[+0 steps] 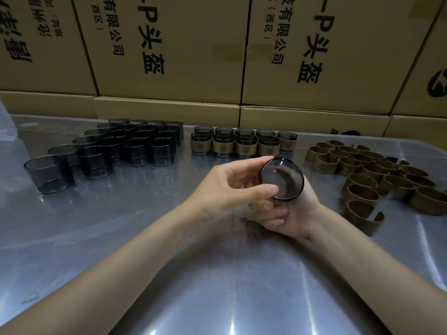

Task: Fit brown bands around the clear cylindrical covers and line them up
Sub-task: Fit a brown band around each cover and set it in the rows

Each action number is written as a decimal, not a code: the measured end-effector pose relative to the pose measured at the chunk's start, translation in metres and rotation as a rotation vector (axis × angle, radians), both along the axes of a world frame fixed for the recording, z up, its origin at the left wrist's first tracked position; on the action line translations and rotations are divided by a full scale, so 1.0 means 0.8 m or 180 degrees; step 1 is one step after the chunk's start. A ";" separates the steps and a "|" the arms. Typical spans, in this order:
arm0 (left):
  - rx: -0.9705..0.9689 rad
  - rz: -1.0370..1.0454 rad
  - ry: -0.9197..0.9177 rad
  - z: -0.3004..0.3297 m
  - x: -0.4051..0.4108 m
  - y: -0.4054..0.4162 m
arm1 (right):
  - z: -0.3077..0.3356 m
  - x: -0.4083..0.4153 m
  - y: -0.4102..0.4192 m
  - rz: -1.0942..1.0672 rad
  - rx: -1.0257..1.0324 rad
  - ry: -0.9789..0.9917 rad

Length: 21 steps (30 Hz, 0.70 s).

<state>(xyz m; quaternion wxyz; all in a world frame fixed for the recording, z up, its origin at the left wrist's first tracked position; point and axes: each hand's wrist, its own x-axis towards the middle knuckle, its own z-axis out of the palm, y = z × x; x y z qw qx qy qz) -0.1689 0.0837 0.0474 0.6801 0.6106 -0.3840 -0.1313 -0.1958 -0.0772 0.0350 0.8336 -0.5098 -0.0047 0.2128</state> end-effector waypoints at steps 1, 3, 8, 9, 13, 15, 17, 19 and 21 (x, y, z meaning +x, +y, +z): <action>0.0013 0.0057 -0.0131 0.000 -0.001 -0.001 | 0.000 -0.001 0.001 -0.0048 0.0025 0.0017; 0.0079 0.0265 -0.0445 0.000 -0.001 -0.003 | 0.001 -0.001 0.006 -0.0263 0.0014 0.0027; 0.0257 0.0985 -0.0987 -0.005 -0.007 -0.009 | -0.001 0.002 0.027 -0.1128 -0.0195 -0.0015; 0.0268 0.1131 -0.1032 -0.006 -0.009 -0.011 | -0.001 0.003 0.032 -0.1240 -0.0291 -0.0070; -0.0078 0.1549 -0.0712 -0.011 -0.018 -0.020 | -0.003 0.000 0.050 -0.1600 -0.0529 -0.0320; -0.0181 0.1643 -0.0406 -0.010 -0.017 -0.022 | -0.007 -0.001 0.054 -0.1761 -0.0660 -0.0433; -0.0274 0.1531 -0.0113 -0.010 -0.013 -0.022 | -0.011 -0.002 0.057 -0.1860 -0.0841 -0.0481; -0.0303 0.1357 0.0143 -0.010 -0.008 -0.019 | -0.013 -0.001 0.059 -0.1925 -0.0968 -0.0502; -0.0358 0.1137 0.0414 -0.011 -0.001 -0.016 | -0.014 0.000 0.060 -0.1953 -0.1017 -0.0510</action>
